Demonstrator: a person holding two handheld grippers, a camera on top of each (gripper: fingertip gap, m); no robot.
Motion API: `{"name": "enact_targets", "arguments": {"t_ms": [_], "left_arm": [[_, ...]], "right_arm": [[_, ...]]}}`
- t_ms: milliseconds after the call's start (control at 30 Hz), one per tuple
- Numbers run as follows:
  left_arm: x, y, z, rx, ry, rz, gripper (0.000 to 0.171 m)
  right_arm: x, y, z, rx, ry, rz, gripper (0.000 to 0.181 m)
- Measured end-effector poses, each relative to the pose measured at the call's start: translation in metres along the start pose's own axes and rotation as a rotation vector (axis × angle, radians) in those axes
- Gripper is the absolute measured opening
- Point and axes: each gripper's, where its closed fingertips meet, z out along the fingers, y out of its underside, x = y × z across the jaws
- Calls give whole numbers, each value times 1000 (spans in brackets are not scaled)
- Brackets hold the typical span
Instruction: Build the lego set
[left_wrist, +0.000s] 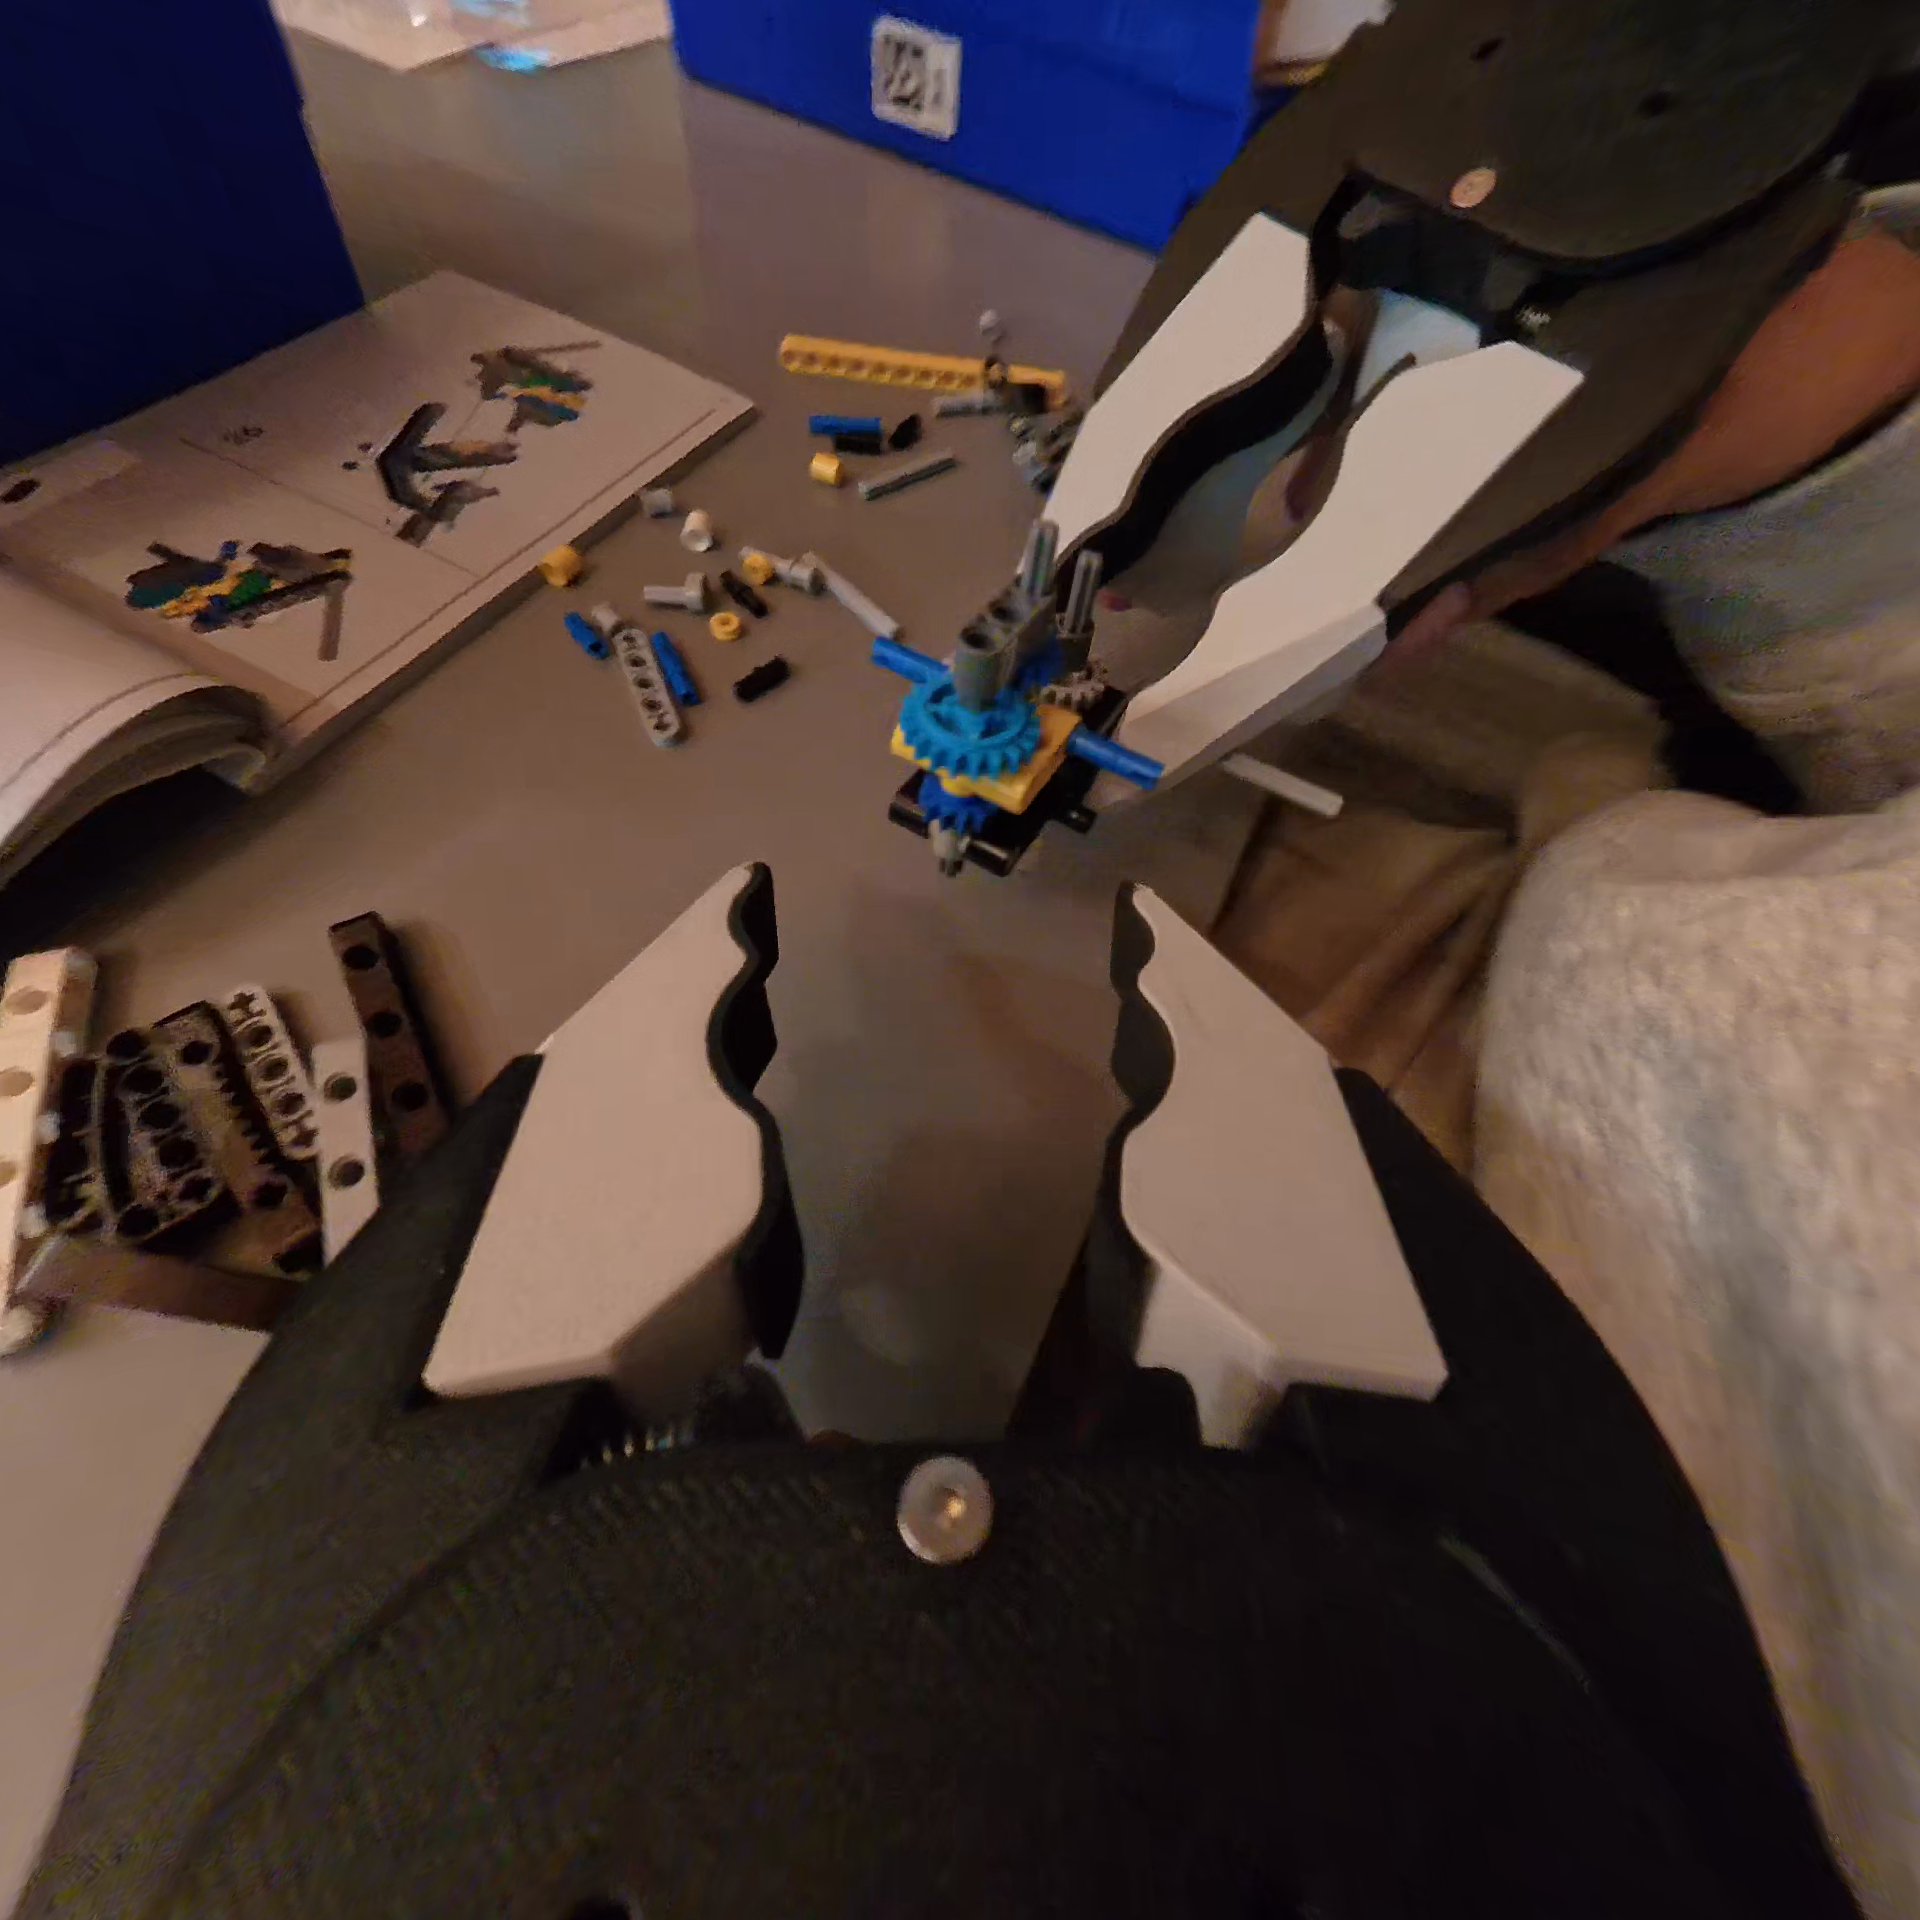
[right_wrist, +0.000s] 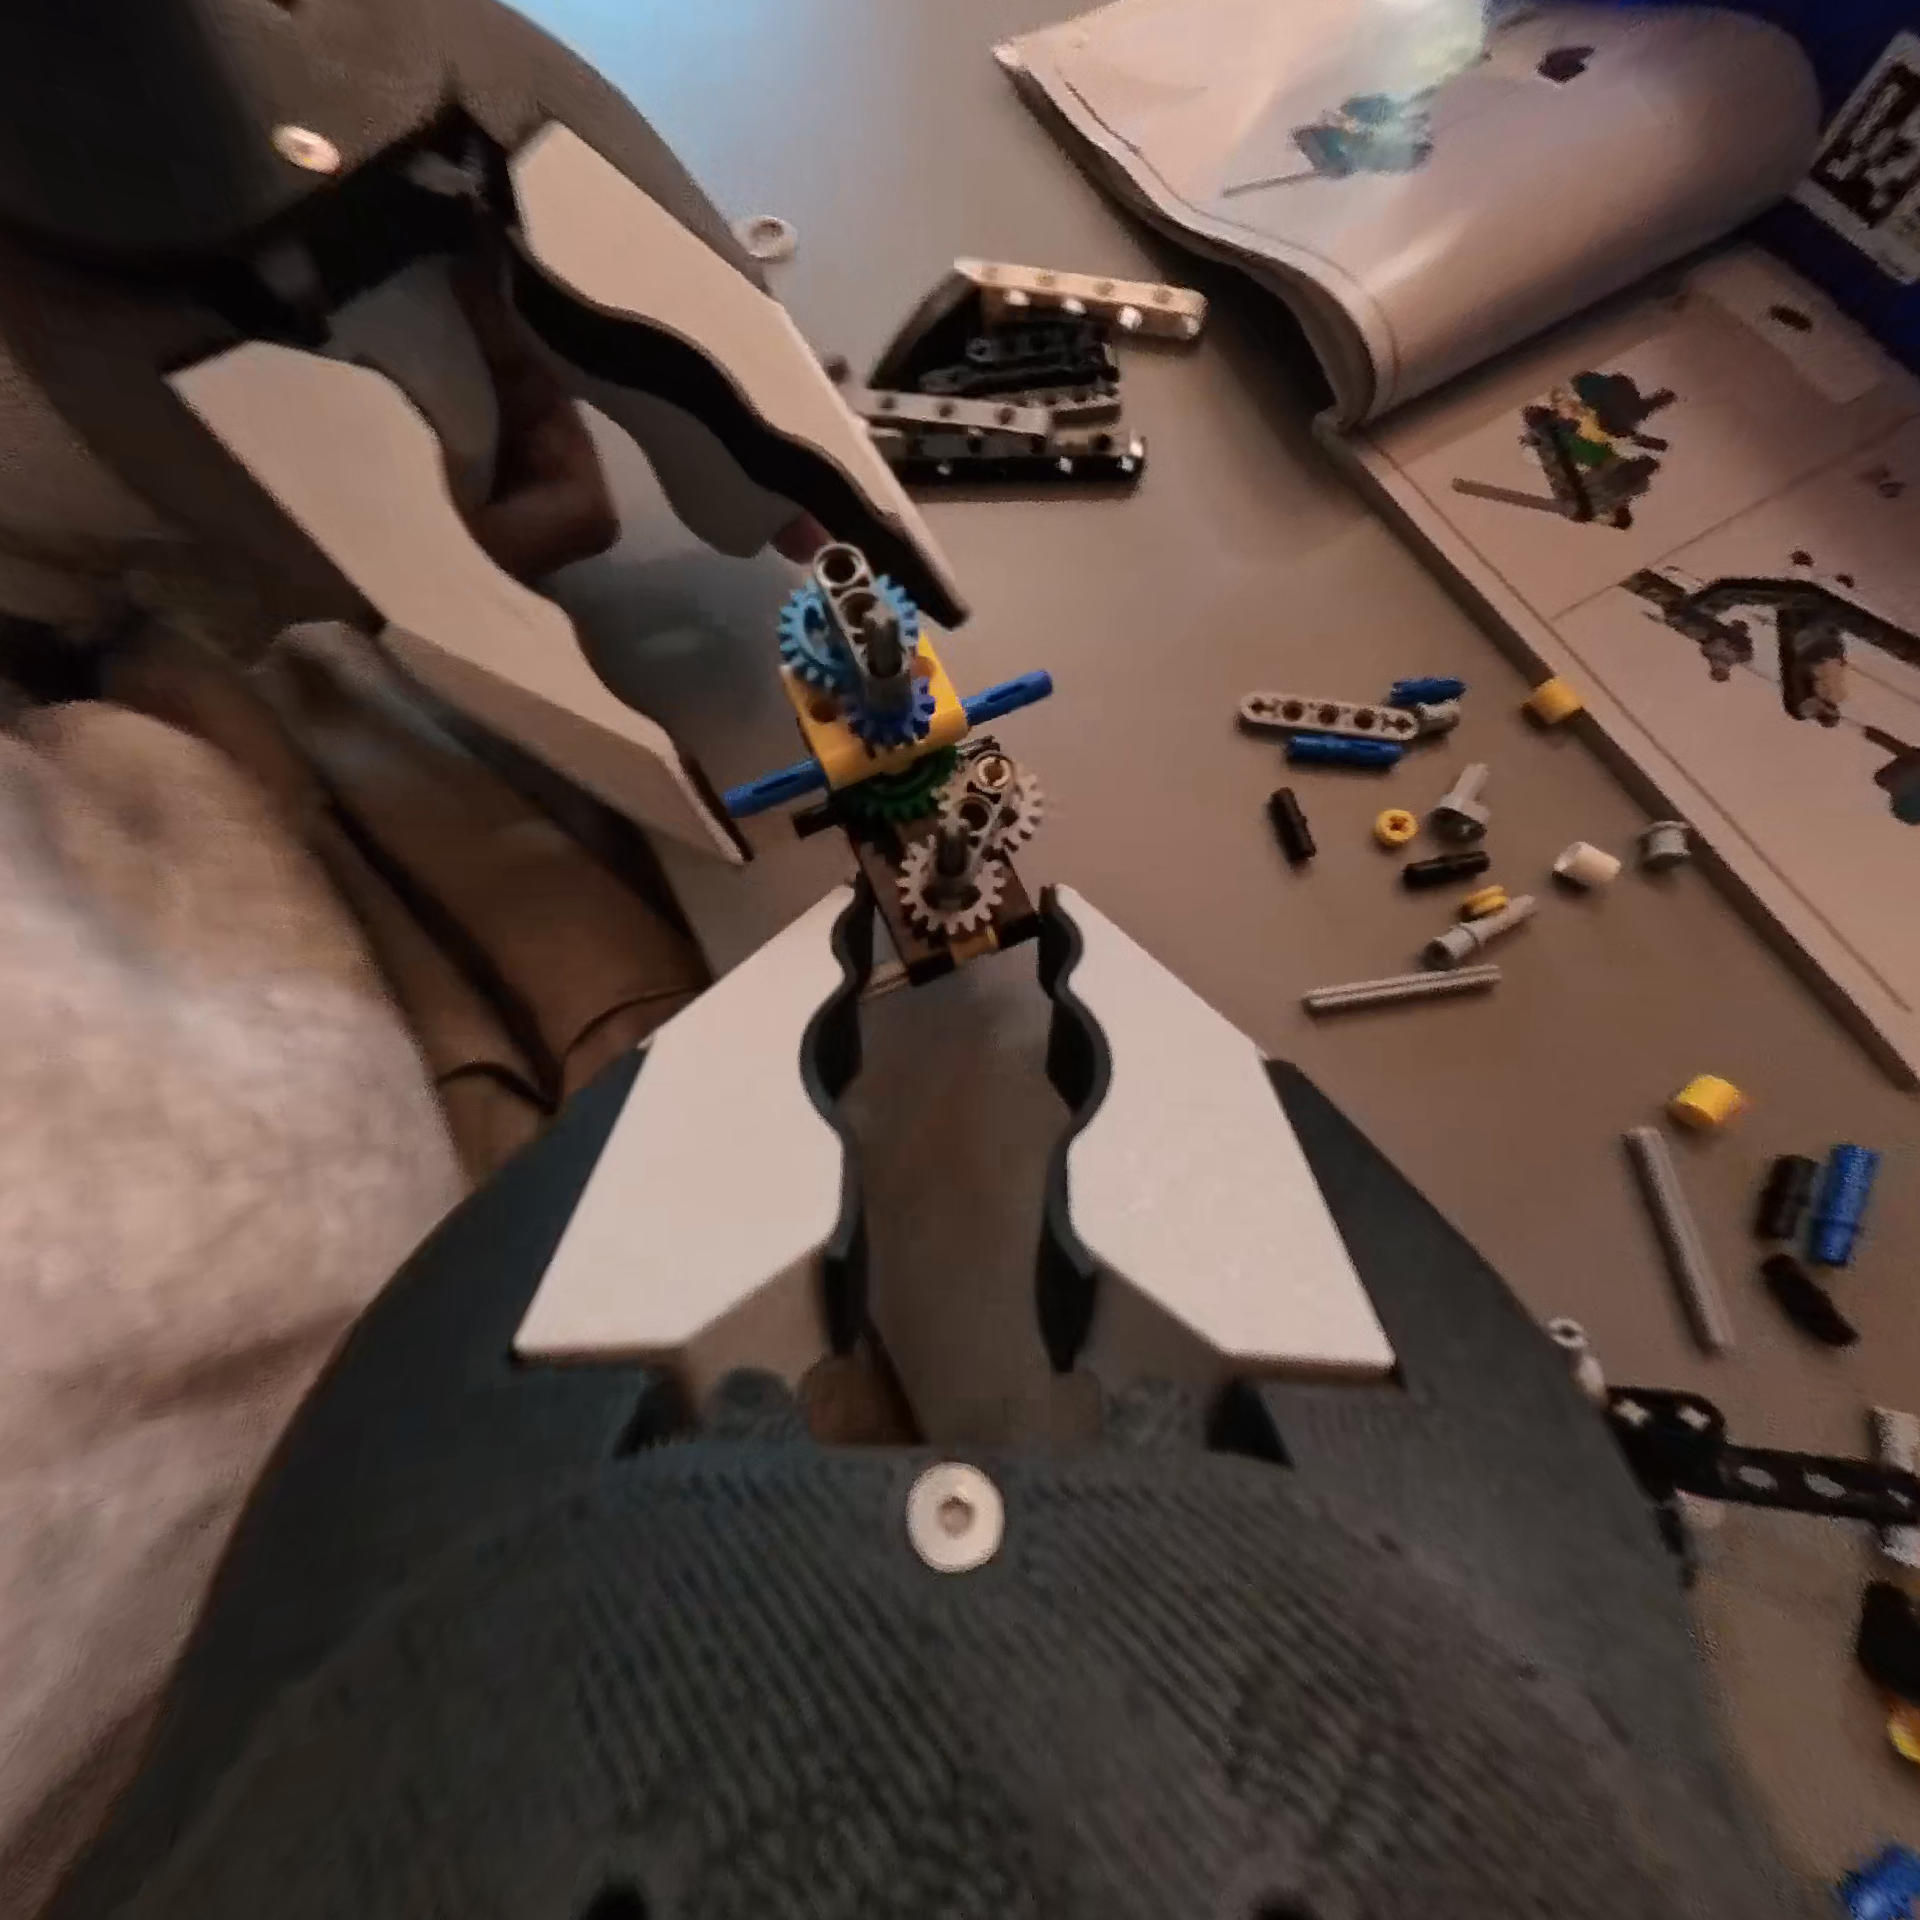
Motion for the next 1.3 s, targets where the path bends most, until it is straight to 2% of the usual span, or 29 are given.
{"name": "enact_targets", "arguments": {"t_ms": [167,267,467,567,633,833,900,1067,1167,1300], "left_arm": [[39,-24,-18,153,280,-49,59],[54,-39,-31,235,380,-64,37],[62,-50,-42,291,405,-36,30],[64,-49,-42,280,396,-12,31],[60,-49,-41,280,359,0,23],[58,-55,-44,310,329,34,23],[55,-62,-47,347,303,32,23],[42,-77,-58,435,220,21,23],[32,-82,-64,472,187,-10,23],[16,-91,-73,504,118,-85,23]], "right_arm": [[-28,-8,-28,-59,-157,-16,30],[-42,-14,-41,-87,-212,-30,30],[-53,-26,-49,-75,-260,-22,30],[-52,-27,-48,-71,-261,-7,30],[-52,-28,-47,-67,-268,3,30],[-51,-34,-48,-41,-264,7,31],[-48,-41,-50,-12,-238,-5,33],[-43,-62,-63,64,-121,-101,61],[-37,-78,-76,126,12,-188,75],[-48,-118,-108,380,250,-451,86]]}}
